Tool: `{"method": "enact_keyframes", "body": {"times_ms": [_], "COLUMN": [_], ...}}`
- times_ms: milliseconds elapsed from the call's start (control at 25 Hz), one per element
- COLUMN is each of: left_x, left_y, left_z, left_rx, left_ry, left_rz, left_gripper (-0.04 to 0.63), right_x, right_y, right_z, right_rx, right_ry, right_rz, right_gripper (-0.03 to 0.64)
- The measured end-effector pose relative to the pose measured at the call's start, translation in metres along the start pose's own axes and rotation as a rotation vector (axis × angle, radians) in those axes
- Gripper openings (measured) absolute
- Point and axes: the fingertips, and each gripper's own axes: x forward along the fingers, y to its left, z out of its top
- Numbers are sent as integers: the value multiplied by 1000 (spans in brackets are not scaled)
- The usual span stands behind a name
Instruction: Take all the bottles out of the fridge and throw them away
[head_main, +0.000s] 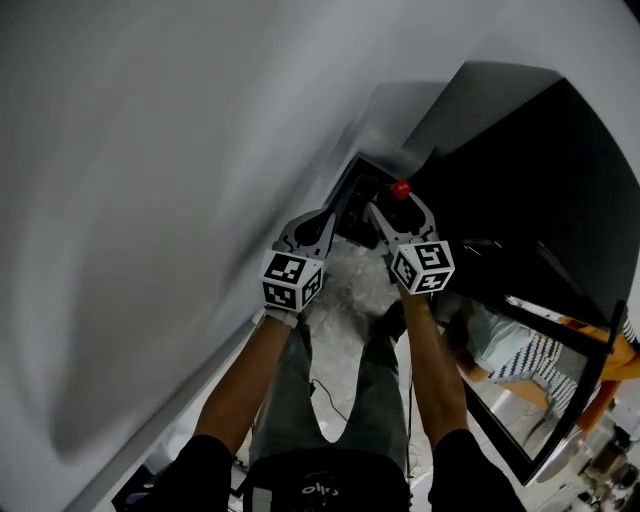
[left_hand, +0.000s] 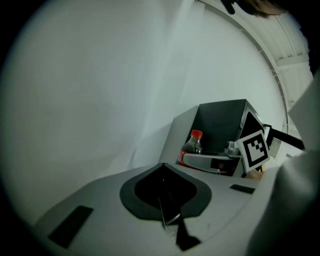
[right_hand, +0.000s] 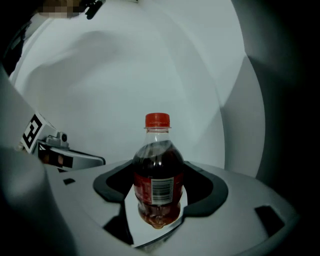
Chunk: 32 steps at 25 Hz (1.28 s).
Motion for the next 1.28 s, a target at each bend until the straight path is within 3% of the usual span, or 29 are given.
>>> {"method": "enact_keyframes", "body": {"times_ms": [440, 1000, 1280], "left_x": [13, 63, 71], "left_y": [11, 26, 29], "left_z": [-116, -206, -247], "left_rx": [-44, -40, -21], "left_ry": [75, 10, 19], "left_rz": [-32, -83, -89], "left_gripper": [8, 8, 7], "right_x": [20, 53, 68], "right_y": [-16, -71, -87], "right_z": [-146, -308, -373], "right_rx": [49, 85, 117], "right_ry": [111, 185, 237], "right_rz": [-37, -93, -107], "right_gripper": [307, 307, 307]}}
